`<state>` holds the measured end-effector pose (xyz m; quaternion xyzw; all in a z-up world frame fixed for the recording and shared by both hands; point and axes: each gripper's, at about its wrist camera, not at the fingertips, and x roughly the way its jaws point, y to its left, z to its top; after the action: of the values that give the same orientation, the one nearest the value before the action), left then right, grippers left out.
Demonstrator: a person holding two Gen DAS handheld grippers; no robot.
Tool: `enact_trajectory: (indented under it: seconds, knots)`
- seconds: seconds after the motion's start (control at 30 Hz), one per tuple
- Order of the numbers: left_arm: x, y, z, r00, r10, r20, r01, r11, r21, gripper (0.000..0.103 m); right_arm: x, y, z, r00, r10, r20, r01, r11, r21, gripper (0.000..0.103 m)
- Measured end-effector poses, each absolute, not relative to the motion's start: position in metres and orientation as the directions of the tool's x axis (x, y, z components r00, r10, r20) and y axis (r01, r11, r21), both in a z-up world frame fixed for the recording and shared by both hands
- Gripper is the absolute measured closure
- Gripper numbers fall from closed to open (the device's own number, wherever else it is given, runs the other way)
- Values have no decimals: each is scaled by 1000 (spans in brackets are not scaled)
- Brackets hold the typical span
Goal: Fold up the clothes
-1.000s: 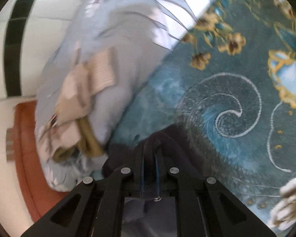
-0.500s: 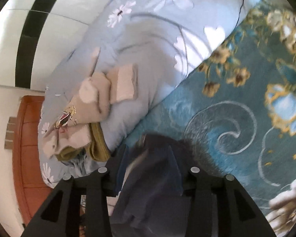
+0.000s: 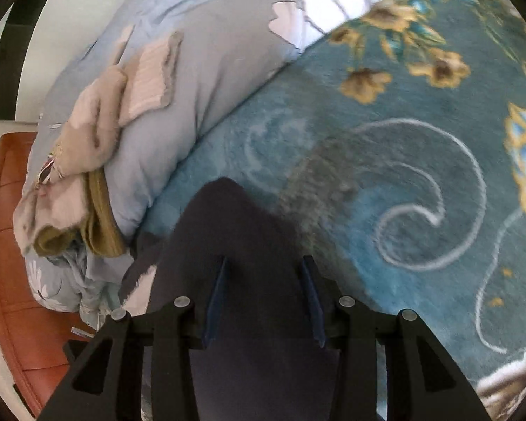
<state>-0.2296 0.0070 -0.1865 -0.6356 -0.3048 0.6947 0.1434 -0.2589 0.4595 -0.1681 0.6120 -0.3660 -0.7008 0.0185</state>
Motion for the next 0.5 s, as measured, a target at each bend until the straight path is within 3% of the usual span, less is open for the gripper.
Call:
enact_trajectory:
  seconds: [0.07,0.17,0.2,0.3,0.5]
  knots:
    - [-233,13,-183,-165,548,-820,159,-806,-570,68,-265,456,-165,-245,-464,-851,-405,-748,525,57]
    - [-234,15,-179,-180,505,-844,149,-835,-530,89,-270,450,-156,-216,-442,-870,-350,-797,492,72]
    - [-232,12,-177,-196,510,-837,162,-826,-541,91,-271,448,-153,-206,-434,-877,-328,-814,480,83]
    - [-227,-6,-161,-296,539,-789,202,-772,-603,92,-269,453,-135,-235,-430,-871,-290,-825,486,92]
    - [-228,-18,-172,-366,523,-770,267,-734,-625,92,-272,473,-121,-320,-437,-841,-268,-809,523,94]
